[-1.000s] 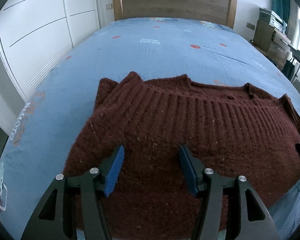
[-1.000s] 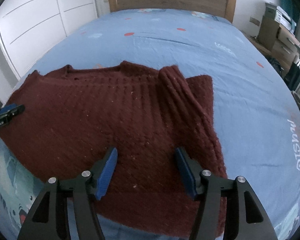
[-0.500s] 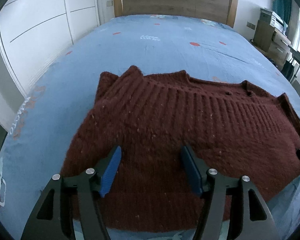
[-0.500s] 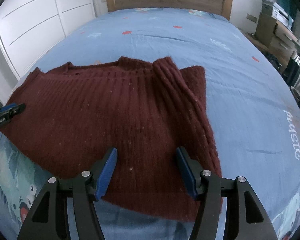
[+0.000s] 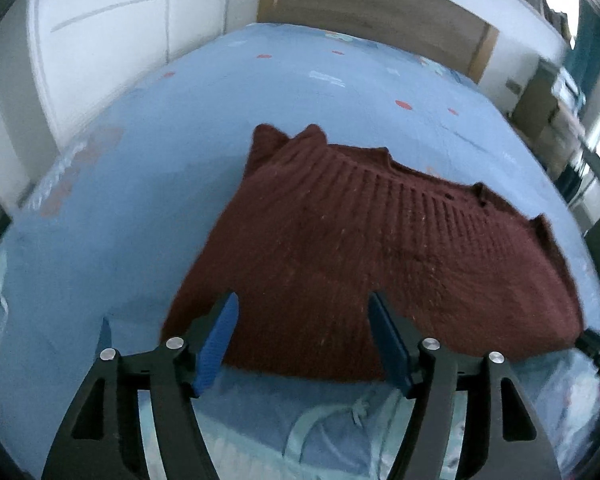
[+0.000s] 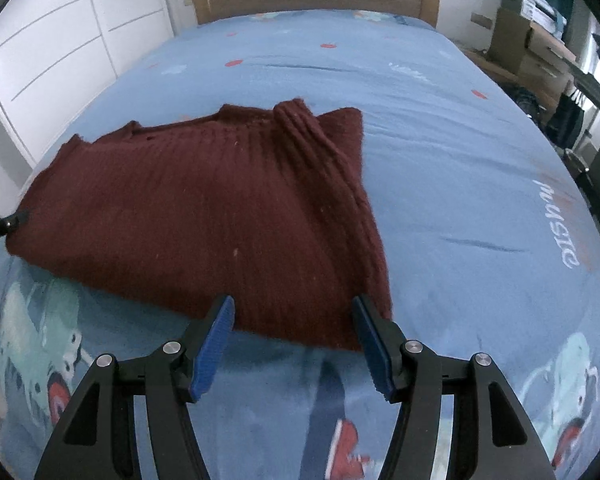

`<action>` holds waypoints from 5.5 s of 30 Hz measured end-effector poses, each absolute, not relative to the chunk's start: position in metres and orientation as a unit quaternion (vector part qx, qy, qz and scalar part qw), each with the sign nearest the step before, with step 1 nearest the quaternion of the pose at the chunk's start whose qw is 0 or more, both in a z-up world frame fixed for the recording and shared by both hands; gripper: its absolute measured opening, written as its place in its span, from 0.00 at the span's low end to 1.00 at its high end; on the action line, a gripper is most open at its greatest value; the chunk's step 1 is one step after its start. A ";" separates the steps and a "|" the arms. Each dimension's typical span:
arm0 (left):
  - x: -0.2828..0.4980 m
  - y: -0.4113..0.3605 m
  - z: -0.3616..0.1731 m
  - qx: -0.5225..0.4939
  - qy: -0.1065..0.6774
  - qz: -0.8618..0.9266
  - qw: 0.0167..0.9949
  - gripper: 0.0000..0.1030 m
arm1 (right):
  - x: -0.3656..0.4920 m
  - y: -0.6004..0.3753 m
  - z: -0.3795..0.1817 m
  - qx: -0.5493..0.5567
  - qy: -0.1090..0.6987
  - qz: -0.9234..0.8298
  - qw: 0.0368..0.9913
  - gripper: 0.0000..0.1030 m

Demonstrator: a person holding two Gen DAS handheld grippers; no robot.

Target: Fold small clothes

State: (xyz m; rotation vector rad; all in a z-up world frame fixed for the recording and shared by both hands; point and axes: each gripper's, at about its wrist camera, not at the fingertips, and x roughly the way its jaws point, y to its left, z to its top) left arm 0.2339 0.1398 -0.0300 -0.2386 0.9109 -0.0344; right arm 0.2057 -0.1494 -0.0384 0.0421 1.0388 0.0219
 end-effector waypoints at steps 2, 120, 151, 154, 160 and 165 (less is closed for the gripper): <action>0.223 0.148 -0.029 -0.144 0.442 -0.023 0.885 0.60 | 0.192 -0.150 -0.035 0.024 0.495 0.010 0.869 0.61; 0.273 -0.143 -0.014 -0.220 0.498 -0.292 0.787 0.49 | 0.038 -0.296 -0.034 0.229 0.435 -0.046 0.869 0.61; 0.282 -0.047 -0.017 -0.054 0.458 -0.323 0.826 0.49 | 0.275 -0.153 0.015 0.109 0.417 0.102 0.897 0.61; 0.276 -0.055 -0.029 -0.038 0.458 -0.330 0.825 0.49 | 0.285 -0.163 -0.014 0.102 0.441 0.082 0.888 0.61; 0.253 -0.069 -0.043 -0.028 0.456 -0.345 0.820 0.51 | 0.255 -0.189 -0.038 0.115 0.442 0.090 0.885 0.61; 0.235 -0.076 -0.047 -0.030 0.453 -0.361 0.814 0.53 | 0.224 -0.214 -0.048 0.149 0.433 0.090 0.884 0.61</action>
